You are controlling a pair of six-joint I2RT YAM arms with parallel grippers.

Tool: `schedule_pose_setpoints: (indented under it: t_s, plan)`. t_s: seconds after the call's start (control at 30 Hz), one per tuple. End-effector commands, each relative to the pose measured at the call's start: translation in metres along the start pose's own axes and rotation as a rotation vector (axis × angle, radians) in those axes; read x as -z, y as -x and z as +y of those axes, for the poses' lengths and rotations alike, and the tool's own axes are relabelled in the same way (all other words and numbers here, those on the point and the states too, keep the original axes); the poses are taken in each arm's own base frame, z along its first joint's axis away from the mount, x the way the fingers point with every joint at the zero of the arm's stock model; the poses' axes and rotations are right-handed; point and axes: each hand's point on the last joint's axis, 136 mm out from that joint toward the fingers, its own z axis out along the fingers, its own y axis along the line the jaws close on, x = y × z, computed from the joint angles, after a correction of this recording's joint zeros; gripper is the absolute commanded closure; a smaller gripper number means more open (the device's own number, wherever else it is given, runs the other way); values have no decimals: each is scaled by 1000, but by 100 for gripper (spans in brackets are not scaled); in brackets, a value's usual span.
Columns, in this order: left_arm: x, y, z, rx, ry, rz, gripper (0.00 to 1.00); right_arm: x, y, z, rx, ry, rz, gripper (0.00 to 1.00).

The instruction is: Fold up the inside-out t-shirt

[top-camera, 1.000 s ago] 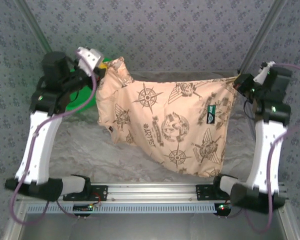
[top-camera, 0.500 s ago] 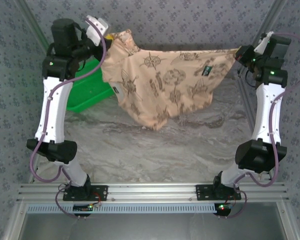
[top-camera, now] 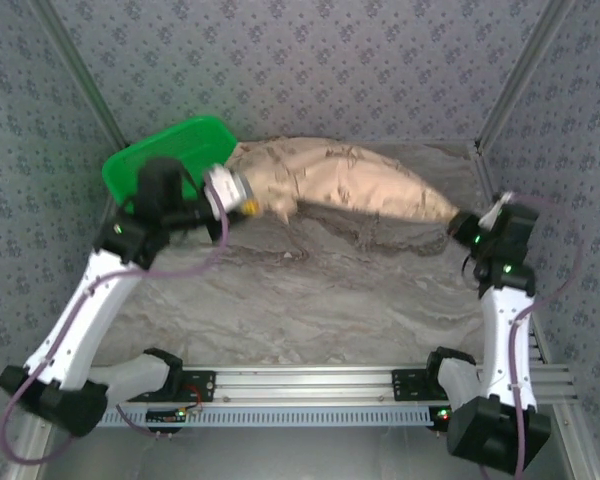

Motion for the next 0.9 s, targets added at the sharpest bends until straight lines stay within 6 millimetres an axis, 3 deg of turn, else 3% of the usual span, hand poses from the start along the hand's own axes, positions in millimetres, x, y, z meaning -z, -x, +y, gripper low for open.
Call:
schedule_pose_setpoints:
  t_s: [0.0, 0.07, 0.17, 0.23, 0.33, 0.47, 0.63, 0.87]
  plan:
    - [-16, -38, -61, 117, -147, -9, 65, 1, -53, -40, -91, -89, 50, 84]
    - [-22, -69, -85, 235, -171, 25, 56, 4, -86, -54, -131, -101, 88, 68]
    - [-21, -105, -107, 366, -167, 78, 44, 11, -115, -74, -207, -163, 120, 58]
    - [-22, -117, -114, 417, -151, 104, 35, 16, -120, -83, -224, -223, 131, 52]
    - [-32, -131, -122, 449, -129, 161, 32, 19, -120, -91, -243, -300, 165, 44]
    - [-51, -138, -152, 351, -187, 278, 31, 16, -133, -97, -348, -380, 285, 40]
    - [-67, -163, -180, 202, -177, 532, 30, 21, -156, -116, -496, -523, 347, 32]
    - [-85, -189, -175, -76, -97, 841, 28, 2, -161, -128, -584, -557, 335, 35]
